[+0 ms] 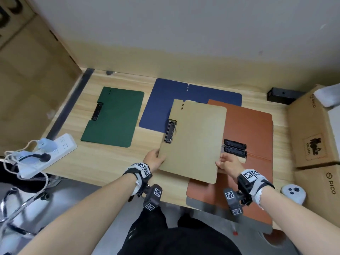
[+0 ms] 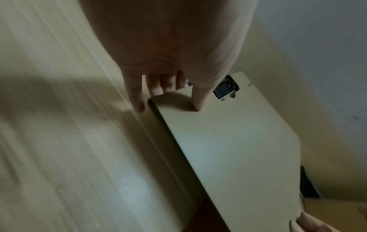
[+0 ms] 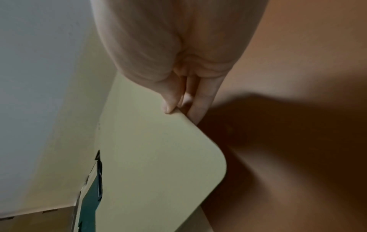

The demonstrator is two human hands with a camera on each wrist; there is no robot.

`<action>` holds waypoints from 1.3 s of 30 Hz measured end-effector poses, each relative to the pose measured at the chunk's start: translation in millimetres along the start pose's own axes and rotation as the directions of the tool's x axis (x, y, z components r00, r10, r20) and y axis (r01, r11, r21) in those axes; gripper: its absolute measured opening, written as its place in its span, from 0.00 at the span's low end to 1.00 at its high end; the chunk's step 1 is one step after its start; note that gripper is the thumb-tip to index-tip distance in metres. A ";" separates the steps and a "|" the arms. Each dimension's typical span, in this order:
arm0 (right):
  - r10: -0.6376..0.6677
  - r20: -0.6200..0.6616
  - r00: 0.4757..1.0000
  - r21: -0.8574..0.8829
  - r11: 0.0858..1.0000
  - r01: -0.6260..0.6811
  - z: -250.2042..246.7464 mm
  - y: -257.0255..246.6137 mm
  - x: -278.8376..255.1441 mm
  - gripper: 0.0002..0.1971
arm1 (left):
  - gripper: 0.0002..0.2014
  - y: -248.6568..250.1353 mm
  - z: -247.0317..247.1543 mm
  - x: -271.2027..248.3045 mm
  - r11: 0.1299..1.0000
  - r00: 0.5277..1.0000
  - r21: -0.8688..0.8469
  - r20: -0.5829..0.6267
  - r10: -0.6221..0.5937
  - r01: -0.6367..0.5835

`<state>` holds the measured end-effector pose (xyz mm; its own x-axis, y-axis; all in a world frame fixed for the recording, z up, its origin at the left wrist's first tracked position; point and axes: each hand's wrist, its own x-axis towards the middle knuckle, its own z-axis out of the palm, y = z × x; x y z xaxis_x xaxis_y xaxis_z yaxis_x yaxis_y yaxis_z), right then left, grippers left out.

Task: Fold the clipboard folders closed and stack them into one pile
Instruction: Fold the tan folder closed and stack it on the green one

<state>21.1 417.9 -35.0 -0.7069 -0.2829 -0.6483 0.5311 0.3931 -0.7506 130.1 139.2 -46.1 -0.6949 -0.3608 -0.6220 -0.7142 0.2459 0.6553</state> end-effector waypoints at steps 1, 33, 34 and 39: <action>-0.001 0.004 1.000 -0.002 1.000 0.001 7.8 -2.7 4.5 0.12 | 0.18 -8.0 -6.7 3.9 0.999 1.000 -0.033 0.002 0.006 -0.006; -0.011 -0.008 1.000 -0.589 0.808 0.004 338.8 -115.0 164.0 0.04 | 0.13 -120.5 -281.8 127.4 0.968 0.830 0.134 -0.548 -0.105 0.210; -0.009 -0.025 1.000 -0.607 0.795 -0.008 339.6 -117.3 163.9 0.05 | 0.14 -121.5 -281.9 128.5 0.964 0.830 0.166 -0.552 -0.086 0.210; -0.017 -0.047 0.999 -0.694 0.719 -0.021 334.3 -121.9 159.4 0.07 | 0.17 -123.2 -281.0 129.3 0.944 0.835 0.214 -0.541 -0.101 0.253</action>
<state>-0.1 32.4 -89.5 -0.7369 -0.2478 -0.6289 0.0723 0.8962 -0.4378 151.7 -190.6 -86.9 -0.4630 -0.8127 -0.3537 -0.8675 0.3334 0.3693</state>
